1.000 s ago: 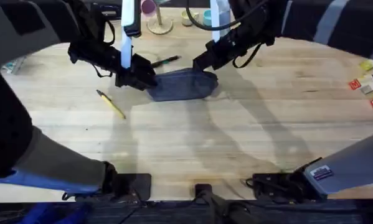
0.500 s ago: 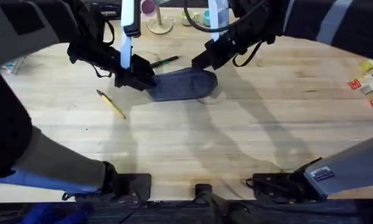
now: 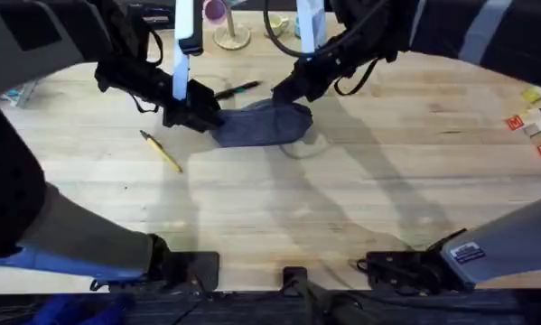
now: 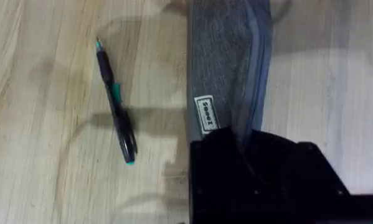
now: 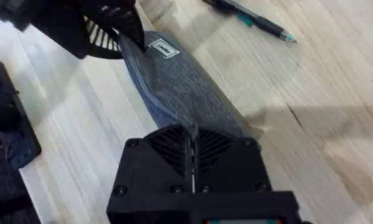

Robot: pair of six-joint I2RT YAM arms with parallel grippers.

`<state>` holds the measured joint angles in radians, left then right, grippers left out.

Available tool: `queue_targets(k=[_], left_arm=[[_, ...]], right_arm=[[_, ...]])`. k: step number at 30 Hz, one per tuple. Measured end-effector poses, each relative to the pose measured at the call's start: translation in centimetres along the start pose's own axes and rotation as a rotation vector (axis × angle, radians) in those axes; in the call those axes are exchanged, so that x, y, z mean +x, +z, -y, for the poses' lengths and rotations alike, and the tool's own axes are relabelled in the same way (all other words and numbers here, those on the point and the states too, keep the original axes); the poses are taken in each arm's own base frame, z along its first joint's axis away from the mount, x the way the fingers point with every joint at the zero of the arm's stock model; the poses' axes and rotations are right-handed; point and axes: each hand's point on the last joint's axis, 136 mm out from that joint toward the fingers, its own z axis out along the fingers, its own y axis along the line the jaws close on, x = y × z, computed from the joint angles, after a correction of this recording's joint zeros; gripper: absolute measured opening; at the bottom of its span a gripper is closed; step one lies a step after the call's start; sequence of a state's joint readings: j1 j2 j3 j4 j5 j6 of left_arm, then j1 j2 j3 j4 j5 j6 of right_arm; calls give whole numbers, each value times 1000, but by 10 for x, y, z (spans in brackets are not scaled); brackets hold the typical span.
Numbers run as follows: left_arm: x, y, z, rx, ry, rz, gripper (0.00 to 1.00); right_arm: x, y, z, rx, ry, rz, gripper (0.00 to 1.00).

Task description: Unzip the bag, pick up the pens from the table one at a time and place them inside, then zip the bag closed.

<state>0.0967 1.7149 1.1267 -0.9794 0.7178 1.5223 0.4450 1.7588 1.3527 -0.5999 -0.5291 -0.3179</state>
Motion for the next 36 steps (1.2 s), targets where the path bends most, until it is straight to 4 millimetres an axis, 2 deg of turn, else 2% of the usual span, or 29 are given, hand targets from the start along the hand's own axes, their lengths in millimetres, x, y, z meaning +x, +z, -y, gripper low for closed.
queue_targets(k=[11, 18, 31, 36], left_arm=[[4, -2, -1, -6, -6, -16, 45], [1, -1, -2, -9, 5, -4, 44], [1, -1, -4, -14, 9, -4, 44], [1, -1, -4, -13, 9, -2, 44]], right_arm=[[-20, -1, -21, -50, -62, 36, 31], [-25, 11, -62, -144, -173, 36, 31], [-46, 17, -78, -162, -273, 113, 30], [-52, 30, -76, -178, -289, 141, 30]])
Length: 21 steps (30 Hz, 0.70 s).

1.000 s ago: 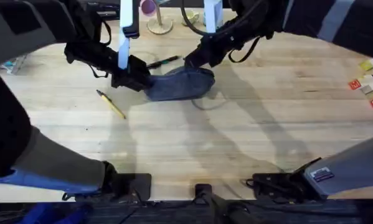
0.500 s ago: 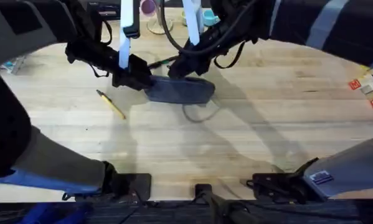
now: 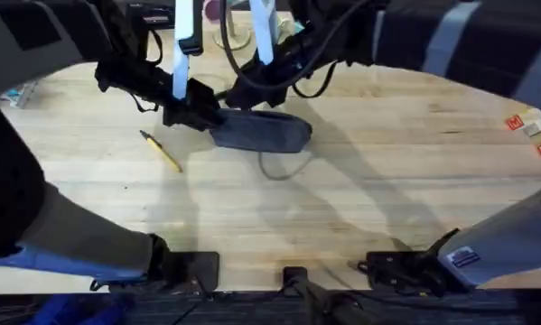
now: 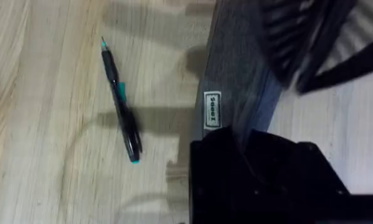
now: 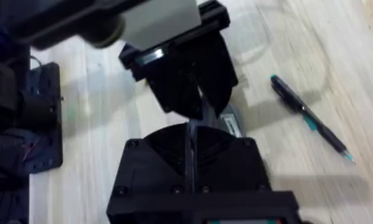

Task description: Unzip the bag, pick up the pens from the table one at a time and place them inside, then zip the bag closed.

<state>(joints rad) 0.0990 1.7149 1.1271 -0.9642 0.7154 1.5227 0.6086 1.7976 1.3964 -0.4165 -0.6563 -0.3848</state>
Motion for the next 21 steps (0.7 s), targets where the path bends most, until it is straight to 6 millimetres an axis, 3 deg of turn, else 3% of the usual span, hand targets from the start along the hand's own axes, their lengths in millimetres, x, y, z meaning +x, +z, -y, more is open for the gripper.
queue_targets(k=[21], left_arm=[[-1, 0, 0, 0, 1, 5, 44]], right_arm=[[-17, 40, 9, -42, -14, 96, 30]])
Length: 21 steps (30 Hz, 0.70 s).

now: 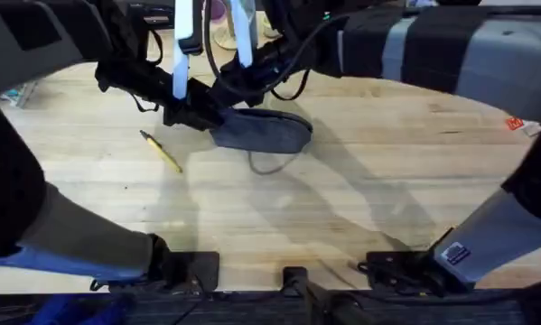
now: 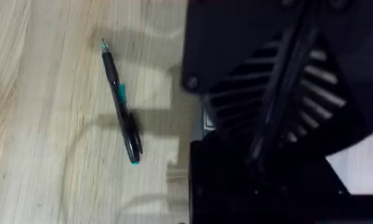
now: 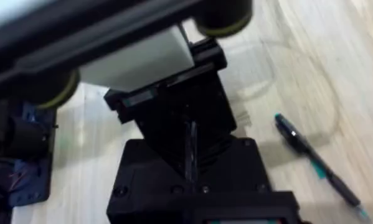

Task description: Unzip the bag, pick up the pens from the table one at a time and place them inside, then zip the bag closed.

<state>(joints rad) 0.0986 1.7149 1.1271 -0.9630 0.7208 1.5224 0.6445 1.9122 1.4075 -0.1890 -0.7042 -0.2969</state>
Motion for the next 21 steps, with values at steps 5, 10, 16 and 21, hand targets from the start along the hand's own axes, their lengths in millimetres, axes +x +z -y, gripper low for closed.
queue_targets(k=[5, 10, 16, 21], left_arm=[[0, 0, -1, -6, 2, 0, 44], [1, -3, -5, -20, 5, -3, 45], [1, -3, -6, -21, 4, -6, 45], [1, -2, -3, -9, 5, -7, 45]], right_arm=[[-6, 4, 4, 2, -22, 31, 30], [-9, 5, 7, 13, -23, 46, 30], [-9, 5, 6, 8, 8, 46, 274], [-9, -5, 18, 45, 89, 40, 959]])
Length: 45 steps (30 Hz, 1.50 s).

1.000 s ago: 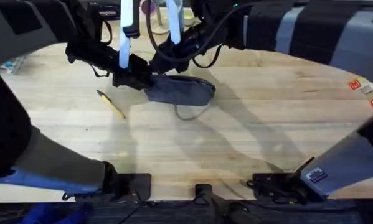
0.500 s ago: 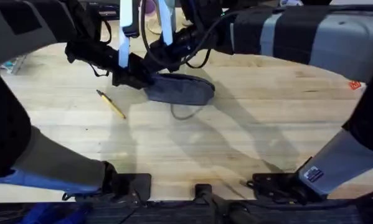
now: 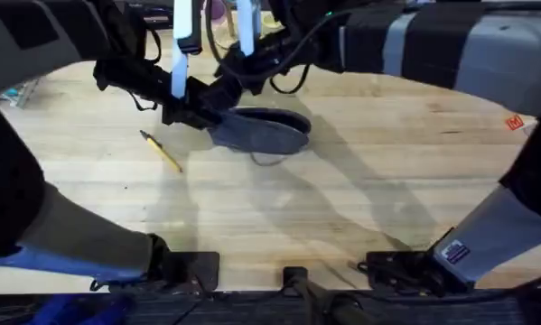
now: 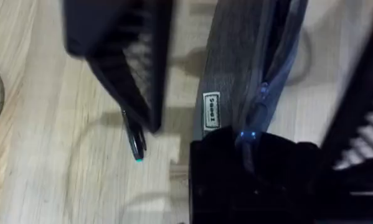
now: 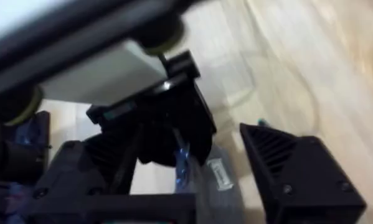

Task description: Unzip the bag, pick up the pens from the table one at a time and place them inside, then zip the bag closed.

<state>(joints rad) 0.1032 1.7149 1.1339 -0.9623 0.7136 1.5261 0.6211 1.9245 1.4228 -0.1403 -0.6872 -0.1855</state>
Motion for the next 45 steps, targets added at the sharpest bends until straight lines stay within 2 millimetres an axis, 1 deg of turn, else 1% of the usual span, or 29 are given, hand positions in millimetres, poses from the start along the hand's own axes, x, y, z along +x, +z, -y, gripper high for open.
queue_targets(k=[2, 4, 6, 10, 13, 18, 19, 22, 24, 25, 26, 33, 38, 41, 45], left_arm=[[0, 0, 0, -1, 2, 0, 44], [0, 0, 0, 0, 2, 0, 44], [0, 0, 0, 0, 3, 0, 44], [-1, 1, 0, 1, 3, 0, 44], [-1, 1, 0, 1, 3, 0, 44], [-1, 1, 1, 3, 1, 0, 45], [-1, 1, 1, 3, 7, 0, 101], [-3, 2, 1, 7, 9, 9, 562], [-5, 2, 1, 7, 14, 12, 887], [-5, 2, 2, 9, 12, 14, 962], [-6, 2, 2, 9, 13, 16, 984], [-6, 2, 2, 11, 11, 20, 993], [-7, 0, 16, 63, -38, 16, 993], [-12, -14, 23, 104, -94, 14, 993], [-24, -43, 28, 127, -165, 16, 993]], right_arm=[[10, -7, -1, 0, 71, -44, 994], [20, -17, -3, 2, 131, -88, 996], [24, -31, -4, 10, 171, -113, 996], [21, -64, -1, 67, 213, -123, 996], [17, -88, 4, 158, 211, -129, 996], [8, -111, 6, 298, 167, -130, 997], [5, -114, 7, 318, 157, -126, 997], [-1, -123, 6, 358, 136, -115, 997], [-3, -126, 7, 374, 130, -110, 997], [-3, -127, 7, 380, 128, -109, 997], [-3, -128, 8, 384, 127, -109, 997], [-4, -128, 9, 391, 126, -106, 997], [-1, -128, 8, 388, 136, -116, 996], [4, -127, 4, 380, 147, -139, 996], [11, -126, -11, 355, 141, -205, 996]])
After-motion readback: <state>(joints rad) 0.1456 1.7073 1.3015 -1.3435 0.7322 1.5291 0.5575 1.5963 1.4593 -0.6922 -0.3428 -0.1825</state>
